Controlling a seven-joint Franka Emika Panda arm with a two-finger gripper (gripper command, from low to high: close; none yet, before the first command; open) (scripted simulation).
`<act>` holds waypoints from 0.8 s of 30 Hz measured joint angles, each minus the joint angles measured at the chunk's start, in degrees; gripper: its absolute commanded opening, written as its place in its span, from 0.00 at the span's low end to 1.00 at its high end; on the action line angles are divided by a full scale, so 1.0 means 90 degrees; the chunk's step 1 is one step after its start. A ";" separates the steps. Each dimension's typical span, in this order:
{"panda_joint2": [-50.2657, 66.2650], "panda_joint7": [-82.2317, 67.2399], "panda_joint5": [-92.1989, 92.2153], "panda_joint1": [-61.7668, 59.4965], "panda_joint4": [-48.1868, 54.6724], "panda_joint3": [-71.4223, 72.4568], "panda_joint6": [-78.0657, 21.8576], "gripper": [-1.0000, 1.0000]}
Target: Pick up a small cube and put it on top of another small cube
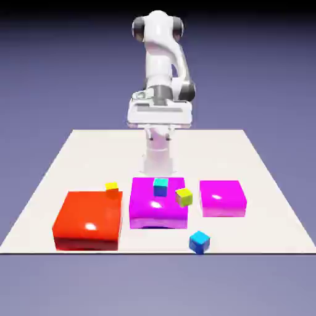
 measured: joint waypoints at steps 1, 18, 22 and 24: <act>0.0231 -0.0091 -0.0014 0.0066 0.0154 -0.0005 -0.0129 0.50; 0.4153 -0.1640 -0.0252 0.1192 0.2767 -0.0082 -0.2315 0.50; 0.5076 -0.2004 -0.0308 0.1448 0.3382 -0.0101 -0.2829 0.50; 0.5537 -0.2186 -0.0336 0.1580 0.3690 -0.0110 -0.3086 0.50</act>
